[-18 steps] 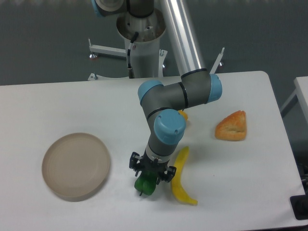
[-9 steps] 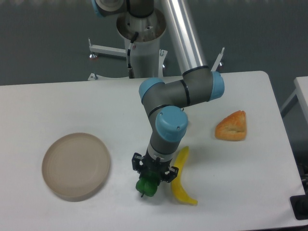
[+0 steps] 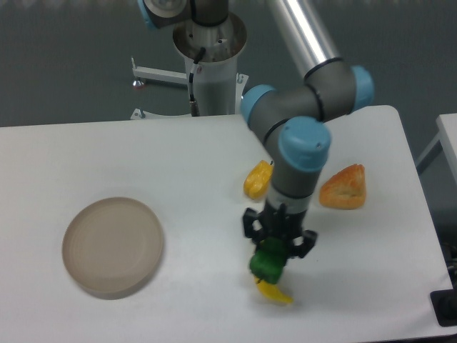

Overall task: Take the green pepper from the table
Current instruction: 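Lift the green bell pepper up off the table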

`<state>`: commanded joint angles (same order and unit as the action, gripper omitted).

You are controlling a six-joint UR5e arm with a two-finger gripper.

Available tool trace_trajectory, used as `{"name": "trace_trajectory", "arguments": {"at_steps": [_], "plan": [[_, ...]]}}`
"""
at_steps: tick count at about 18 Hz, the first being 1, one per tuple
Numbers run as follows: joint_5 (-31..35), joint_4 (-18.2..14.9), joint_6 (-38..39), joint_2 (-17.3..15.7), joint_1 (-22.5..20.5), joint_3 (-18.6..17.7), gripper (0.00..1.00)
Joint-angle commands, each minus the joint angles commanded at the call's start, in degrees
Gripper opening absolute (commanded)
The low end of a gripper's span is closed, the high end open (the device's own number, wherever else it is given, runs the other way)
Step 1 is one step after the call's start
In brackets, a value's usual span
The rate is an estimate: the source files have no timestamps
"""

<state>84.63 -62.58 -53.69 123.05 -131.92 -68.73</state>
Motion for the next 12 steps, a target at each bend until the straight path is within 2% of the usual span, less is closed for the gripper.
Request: {"name": "trace_trajectory", "arguments": {"at_steps": [4,12], "plan": [[2.21,-0.09,-2.82,0.53,-0.44,1.14,0.34],[2.21,0.00,-5.11,0.53,-0.88,0.53,0.34]]}}
